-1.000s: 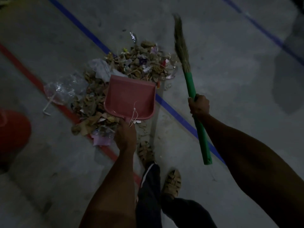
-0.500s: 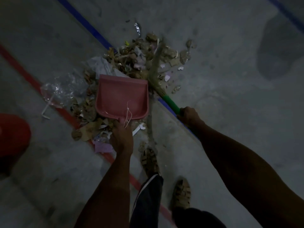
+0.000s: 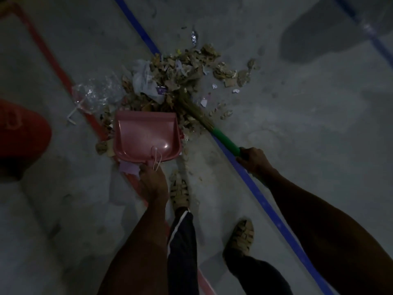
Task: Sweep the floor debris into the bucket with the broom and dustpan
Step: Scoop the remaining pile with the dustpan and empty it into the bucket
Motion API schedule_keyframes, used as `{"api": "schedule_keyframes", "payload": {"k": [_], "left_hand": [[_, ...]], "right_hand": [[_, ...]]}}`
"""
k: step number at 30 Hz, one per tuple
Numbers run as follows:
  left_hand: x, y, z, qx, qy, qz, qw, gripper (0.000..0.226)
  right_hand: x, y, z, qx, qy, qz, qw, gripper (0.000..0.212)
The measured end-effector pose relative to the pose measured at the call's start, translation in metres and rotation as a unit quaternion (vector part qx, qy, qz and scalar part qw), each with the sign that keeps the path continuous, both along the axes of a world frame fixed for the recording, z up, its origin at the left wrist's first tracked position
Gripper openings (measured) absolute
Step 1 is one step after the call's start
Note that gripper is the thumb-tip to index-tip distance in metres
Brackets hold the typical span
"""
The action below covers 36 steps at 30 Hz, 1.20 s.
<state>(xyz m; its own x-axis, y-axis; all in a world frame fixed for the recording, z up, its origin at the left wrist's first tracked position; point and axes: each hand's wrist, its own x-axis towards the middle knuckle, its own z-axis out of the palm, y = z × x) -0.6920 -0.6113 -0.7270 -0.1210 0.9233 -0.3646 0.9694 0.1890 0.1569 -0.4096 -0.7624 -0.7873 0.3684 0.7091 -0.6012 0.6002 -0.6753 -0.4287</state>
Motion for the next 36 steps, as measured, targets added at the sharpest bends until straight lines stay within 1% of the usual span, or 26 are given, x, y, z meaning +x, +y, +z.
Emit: {"api": "schedule_keyframes", "payload": {"k": [4, 7, 9, 12, 16, 19, 21, 23, 26, 28, 30, 32, 36], "left_hand": [[0.023, -0.048, 0.022, -0.003, -0.009, 0.004, 1.000, 0.042], [0.047, -0.079, 0.030, -0.004, -0.036, 0.007, 0.999, 0.041], [0.062, -0.098, 0.028, 0.000, -0.042, -0.003, 0.999, 0.042], [0.081, -0.115, 0.018, 0.001, -0.048, -0.017, 0.999, 0.042], [0.091, -0.131, -0.007, 0.000, -0.050, -0.035, 0.998, 0.044], [0.087, -0.136, -0.026, 0.001, -0.035, -0.048, 0.998, 0.045], [0.082, -0.138, -0.035, 0.005, -0.024, -0.048, 0.999, 0.046], [0.075, -0.141, -0.038, 0.005, -0.014, -0.047, 0.999, 0.046], [0.060, -0.147, -0.034, 0.002, -0.006, -0.044, 0.999, 0.043], [0.052, -0.151, -0.029, 0.008, -0.002, -0.040, 0.999, 0.043], [0.046, -0.155, -0.017, 0.013, 0.005, -0.028, 1.000, 0.044], [0.043, -0.157, -0.004, 0.008, 0.008, -0.018, 1.000, 0.043], [0.043, -0.158, 0.015, 0.012, -0.013, -0.022, 1.000, 0.041]], "right_hand": [[0.027, -0.045, 0.030, 0.034, 0.006, -0.021, 0.999, 0.029], [0.045, -0.073, 0.042, 0.037, 0.008, -0.063, 0.997, 0.029], [0.057, -0.090, 0.042, 0.039, -0.007, -0.074, 0.996, 0.028], [0.071, -0.110, 0.026, 0.027, -0.037, -0.091, 0.995, 0.027], [0.076, -0.123, -0.007, -0.026, -0.058, -0.147, 0.987, 0.026], [0.068, -0.121, -0.033, -0.067, -0.027, -0.212, 0.975, 0.028], [0.058, -0.116, -0.046, -0.093, 0.013, -0.231, 0.968, 0.030], [0.046, -0.111, -0.053, -0.098, 0.044, -0.207, 0.972, 0.029], [0.028, -0.107, -0.052, -0.085, 0.072, -0.142, 0.984, 0.024], [0.019, -0.109, -0.040, -0.070, 0.081, -0.099, 0.989, 0.023], [0.011, -0.113, -0.024, -0.045, 0.080, -0.070, 0.993, 0.027], [0.007, -0.121, -0.010, -0.014, 0.085, -0.079, 0.993, 0.034], [0.012, -0.140, 0.012, 0.036, 0.072, -0.126, 0.989, 0.039]]}}
